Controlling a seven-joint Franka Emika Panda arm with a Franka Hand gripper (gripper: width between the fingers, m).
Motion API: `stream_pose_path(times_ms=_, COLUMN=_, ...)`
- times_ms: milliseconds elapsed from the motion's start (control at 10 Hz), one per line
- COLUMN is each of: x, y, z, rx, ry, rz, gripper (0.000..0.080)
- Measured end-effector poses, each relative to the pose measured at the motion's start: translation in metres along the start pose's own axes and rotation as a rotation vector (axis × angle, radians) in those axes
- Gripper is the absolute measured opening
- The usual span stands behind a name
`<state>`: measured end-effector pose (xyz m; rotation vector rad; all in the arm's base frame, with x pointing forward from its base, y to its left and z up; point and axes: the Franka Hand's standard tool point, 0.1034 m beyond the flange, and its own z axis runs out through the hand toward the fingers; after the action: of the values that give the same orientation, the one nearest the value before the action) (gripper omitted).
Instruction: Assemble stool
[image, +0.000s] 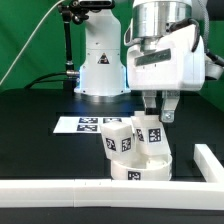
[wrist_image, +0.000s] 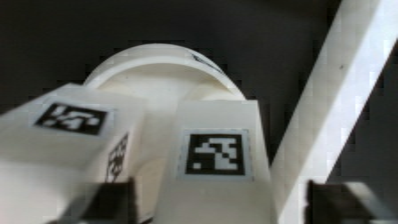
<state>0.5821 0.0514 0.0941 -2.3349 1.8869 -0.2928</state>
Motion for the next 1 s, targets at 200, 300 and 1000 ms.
stream_pose_path(times_ms=200, x=-0.012, y=-0.008, z=-0.008, rx=-0.043, ry=-0.024, rz=-0.070, gripper=0.0632)
stream_pose_path(times_ms=300, x=-0.014, y=-0.013, z=-0.016, rx=-0.038, ry=-0.037, rz=-0.095, gripper=0.0644)
stream_pose_path(times_ms=1000, x=-0.021, y=-0.018, z=-0.020, rx=-0.038, ry=-0.019, rz=-0.510, gripper=0.0649)
